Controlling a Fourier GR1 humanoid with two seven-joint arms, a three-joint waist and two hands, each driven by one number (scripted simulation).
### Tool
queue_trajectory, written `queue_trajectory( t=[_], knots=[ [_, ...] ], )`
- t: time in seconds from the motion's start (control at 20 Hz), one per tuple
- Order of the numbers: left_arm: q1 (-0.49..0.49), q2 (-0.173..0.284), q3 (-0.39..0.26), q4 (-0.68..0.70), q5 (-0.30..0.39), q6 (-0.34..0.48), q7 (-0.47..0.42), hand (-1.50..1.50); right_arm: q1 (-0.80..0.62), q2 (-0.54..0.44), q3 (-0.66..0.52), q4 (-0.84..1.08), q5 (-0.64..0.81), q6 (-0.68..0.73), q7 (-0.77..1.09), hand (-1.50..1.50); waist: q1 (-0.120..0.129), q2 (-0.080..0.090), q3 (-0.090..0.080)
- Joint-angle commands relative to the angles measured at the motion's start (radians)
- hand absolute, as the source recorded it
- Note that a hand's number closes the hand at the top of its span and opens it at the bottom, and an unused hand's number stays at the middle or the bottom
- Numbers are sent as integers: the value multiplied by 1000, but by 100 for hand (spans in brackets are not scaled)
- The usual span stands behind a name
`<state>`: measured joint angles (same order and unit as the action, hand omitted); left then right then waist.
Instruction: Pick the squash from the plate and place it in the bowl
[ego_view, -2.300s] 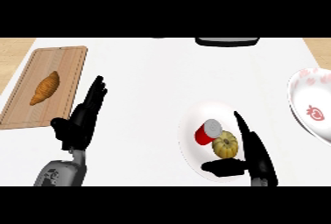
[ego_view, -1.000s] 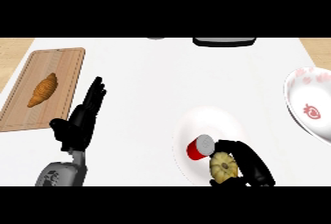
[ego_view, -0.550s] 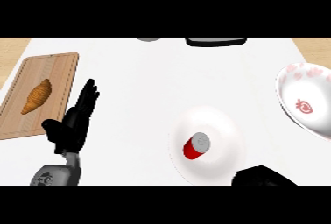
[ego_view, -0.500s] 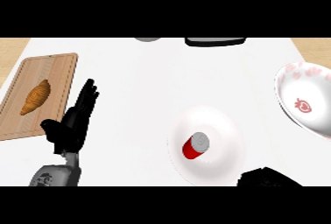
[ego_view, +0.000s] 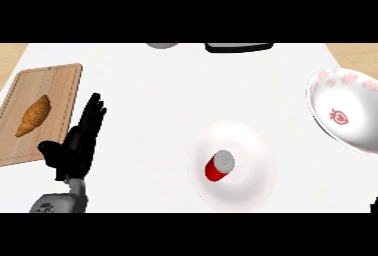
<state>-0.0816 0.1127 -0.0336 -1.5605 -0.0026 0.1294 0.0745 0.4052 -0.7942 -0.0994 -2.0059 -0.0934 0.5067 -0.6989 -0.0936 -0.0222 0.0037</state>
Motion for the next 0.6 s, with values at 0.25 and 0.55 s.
queue_trajectory(
  t=[0.25,0.55],
  knots=[
    [2,-17,-25,-19,-18,8,12,0,224,-158,-486,49,-257,185,-246,150,19,8,-4],
    [-27,-8,-21,12,9,-42,-6,0,218,-191,-622,105,-422,221,-120,150,66,18,-5]
  ],
)
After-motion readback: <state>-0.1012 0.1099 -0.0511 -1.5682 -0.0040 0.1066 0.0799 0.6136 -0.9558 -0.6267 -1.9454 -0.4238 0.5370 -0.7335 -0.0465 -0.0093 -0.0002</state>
